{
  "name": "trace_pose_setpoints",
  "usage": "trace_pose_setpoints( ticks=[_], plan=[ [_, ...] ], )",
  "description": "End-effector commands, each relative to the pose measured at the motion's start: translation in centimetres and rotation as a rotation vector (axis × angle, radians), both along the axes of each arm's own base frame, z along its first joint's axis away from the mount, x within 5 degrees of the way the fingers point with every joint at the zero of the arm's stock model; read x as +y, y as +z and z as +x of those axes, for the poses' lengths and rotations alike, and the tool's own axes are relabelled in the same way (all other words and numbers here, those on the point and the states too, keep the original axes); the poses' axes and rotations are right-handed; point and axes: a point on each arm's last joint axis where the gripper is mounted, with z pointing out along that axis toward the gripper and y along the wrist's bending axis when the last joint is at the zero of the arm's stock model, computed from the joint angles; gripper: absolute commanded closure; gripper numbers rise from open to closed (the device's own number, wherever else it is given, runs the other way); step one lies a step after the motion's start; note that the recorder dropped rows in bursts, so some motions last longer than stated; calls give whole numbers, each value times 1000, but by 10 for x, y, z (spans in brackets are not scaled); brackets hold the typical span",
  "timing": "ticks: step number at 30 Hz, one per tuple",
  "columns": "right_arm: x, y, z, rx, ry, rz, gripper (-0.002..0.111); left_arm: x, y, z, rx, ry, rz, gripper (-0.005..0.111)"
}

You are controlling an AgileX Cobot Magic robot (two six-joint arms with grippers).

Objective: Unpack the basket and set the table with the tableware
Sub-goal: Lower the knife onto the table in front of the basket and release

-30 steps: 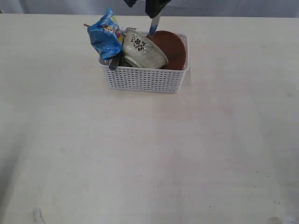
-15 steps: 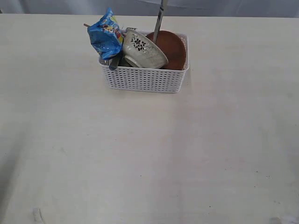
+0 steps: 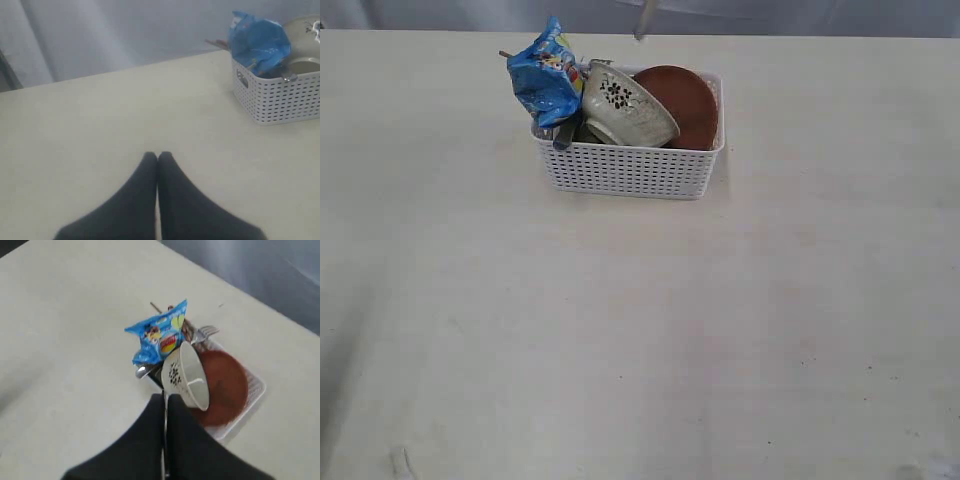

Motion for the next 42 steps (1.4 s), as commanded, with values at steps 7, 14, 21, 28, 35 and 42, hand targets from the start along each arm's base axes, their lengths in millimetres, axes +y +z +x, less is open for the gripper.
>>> trace_pose_setpoints(
  ticks=[7, 14, 21, 28, 35, 42],
  plan=[
    [-32, -75, -79, 294, 79, 21, 109, 0, 0, 0, -9, -6, 2, 107],
    [-14, -171, -53, 591, 104, -181, 109, 0, 0, 0, -9, -6, 2, 107],
    [6, -224, -29, 746, 191, -262, 109, 0, 0, 0, -9, -5, 0, 107],
    [19, -260, -3, 667, 206, -258, 109, 0, 0, 0, -9, -6, 2, 107],
    [34, -256, 21, 533, -46, -19, 109, 0, 0, 0, -9, -6, 2, 107],
    [49, -281, 24, 695, -101, 104, 109, 0, 0, 0, -9, -6, 2, 107]
  ],
)
